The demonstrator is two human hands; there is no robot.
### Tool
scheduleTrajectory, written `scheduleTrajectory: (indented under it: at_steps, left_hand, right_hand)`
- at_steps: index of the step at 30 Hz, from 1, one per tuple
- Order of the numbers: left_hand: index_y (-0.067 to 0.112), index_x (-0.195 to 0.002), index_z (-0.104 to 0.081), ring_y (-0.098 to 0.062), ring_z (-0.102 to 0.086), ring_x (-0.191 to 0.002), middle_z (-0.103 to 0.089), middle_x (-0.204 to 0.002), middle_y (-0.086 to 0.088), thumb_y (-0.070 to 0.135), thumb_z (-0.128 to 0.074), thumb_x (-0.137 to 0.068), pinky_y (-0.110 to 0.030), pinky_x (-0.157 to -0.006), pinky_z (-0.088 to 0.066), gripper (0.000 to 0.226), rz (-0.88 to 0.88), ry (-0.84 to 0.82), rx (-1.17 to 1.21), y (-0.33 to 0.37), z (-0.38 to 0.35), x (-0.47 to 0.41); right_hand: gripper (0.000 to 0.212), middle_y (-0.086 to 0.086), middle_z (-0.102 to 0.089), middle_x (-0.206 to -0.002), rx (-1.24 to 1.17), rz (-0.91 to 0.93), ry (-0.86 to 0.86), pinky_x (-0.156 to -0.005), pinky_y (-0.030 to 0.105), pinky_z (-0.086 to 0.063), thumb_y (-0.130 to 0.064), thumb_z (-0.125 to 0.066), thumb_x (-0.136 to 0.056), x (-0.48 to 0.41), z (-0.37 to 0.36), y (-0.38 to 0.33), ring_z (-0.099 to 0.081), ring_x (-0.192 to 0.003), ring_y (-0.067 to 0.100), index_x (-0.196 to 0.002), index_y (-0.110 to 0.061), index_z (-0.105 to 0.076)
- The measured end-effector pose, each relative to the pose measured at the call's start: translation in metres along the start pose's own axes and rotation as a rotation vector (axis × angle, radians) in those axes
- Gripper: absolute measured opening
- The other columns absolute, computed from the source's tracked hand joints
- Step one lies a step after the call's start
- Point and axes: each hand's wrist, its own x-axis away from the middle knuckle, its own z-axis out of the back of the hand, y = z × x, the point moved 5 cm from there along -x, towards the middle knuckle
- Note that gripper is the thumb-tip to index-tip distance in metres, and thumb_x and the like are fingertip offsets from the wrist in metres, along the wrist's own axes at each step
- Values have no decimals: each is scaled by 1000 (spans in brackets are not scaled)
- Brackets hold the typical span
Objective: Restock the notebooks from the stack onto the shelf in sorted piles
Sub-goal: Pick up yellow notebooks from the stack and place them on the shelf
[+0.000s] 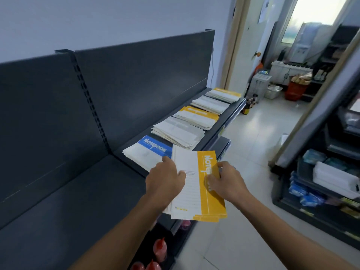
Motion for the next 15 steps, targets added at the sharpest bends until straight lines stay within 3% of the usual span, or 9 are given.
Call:
scheduleTrajectory:
  at_steps: [4,9,15]
  left_hand:
    - [14,-106,-40,-21,-50,-83,-53,-97,-3,46,-56,-96,-36,-69,-42,37,-36,-16,6,29,-12,-40]
    - [11,-110,-44,-27,-63,-92,-64,-108,-8,47,-55,-97,-35,-65,-42,40,-104,-47,-25,74,-33,-82]
    - [15,-104,-41,-21,-51,-78,-62,-101,-4,48,-57,-94,-34,-62,-41,38,-99,-31,3,132,-61,-129]
  right_hand:
    - [41,6,-65,-122,3,-28,39,-85,42,-54,-34,-59,-92,-42,18,11,-63,-102,28,-130,-21,-47]
    - [46,6,-65,-123,-6,-73,76,-85,43,-55,-36,-60,-94,-86,44,32,-65,-101,27,-134,-21,-44]
    - [45,2,-65,-115,-20,-111,64,-89,46,-56,-39,-65,-89,-146,84,65,-65,-99,24,-126,-23,-44]
